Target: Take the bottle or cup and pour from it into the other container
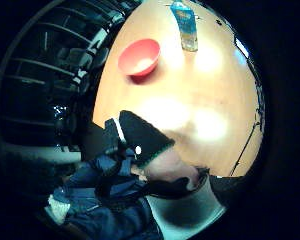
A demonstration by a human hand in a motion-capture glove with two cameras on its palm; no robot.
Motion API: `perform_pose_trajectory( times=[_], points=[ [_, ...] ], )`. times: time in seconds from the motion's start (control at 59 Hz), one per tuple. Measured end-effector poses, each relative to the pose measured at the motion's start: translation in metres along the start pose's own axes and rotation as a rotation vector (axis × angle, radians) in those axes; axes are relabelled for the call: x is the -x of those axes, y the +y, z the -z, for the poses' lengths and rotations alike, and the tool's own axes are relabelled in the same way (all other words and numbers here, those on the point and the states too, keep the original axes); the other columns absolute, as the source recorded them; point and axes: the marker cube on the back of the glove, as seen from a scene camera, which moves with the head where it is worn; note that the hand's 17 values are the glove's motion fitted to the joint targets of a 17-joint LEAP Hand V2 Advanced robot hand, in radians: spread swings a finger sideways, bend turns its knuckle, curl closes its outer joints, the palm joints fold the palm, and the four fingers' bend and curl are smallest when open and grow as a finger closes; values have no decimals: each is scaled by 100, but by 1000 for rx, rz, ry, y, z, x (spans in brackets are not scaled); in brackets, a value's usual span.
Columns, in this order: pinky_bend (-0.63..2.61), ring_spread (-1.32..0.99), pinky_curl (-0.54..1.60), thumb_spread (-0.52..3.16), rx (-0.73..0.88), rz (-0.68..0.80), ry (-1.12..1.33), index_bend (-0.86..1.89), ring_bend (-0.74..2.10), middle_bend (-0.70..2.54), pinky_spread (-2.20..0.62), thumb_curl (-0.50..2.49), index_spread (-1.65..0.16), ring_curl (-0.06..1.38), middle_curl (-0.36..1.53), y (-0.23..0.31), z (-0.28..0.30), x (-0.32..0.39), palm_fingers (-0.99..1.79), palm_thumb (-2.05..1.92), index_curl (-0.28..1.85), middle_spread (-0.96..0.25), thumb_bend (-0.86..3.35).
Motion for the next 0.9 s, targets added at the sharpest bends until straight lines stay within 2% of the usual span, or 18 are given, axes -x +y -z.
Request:
perform_pose_trajectory(
  times=[0.254, 0.271, 0.288, 0.356, 0.474, 0.728, 0.898],
  points=[
    [55, 22, 27, 100, -159, -29, -112, 13, 20, 25, 35, 27, -36, 24, 34, -43, -2, -49, 8, 25, 25, 3, -3],
    [56, 23, 28, 99, -168, -29, -119, 15, 20, 21, 35, 27, -36, 24, 33, -47, -2, -53, 5, 24, 25, 7, -3],
    [55, 23, 27, 99, -178, -32, -129, 14, 20, 25, 35, 27, -36, 24, 35, -51, -3, -57, 7, 24, 25, 4, -3],
    [57, 23, 28, 97, -207, -40, -188, 15, 21, 20, 36, 27, -36, 25, 33, -66, -8, -69, 5, 25, 25, 9, -3],
    [59, 23, 28, 94, -198, -69, -357, 14, 21, 20, 36, 28, -34, 25, 33, -82, -31, -60, 3, 27, 25, 12, -3],
    [61, 24, 28, 90, -159, -114, -633, 13, 22, 22, 36, 30, -30, 26, 34, -147, -69, -88, -1, 31, 24, 16, -3],
    [62, 25, 28, 87, -146, -90, -839, 13, 23, 23, 36, 31, -28, 27, 34, -193, -90, -94, -2, 32, 24, 17, -3]
  ],
)
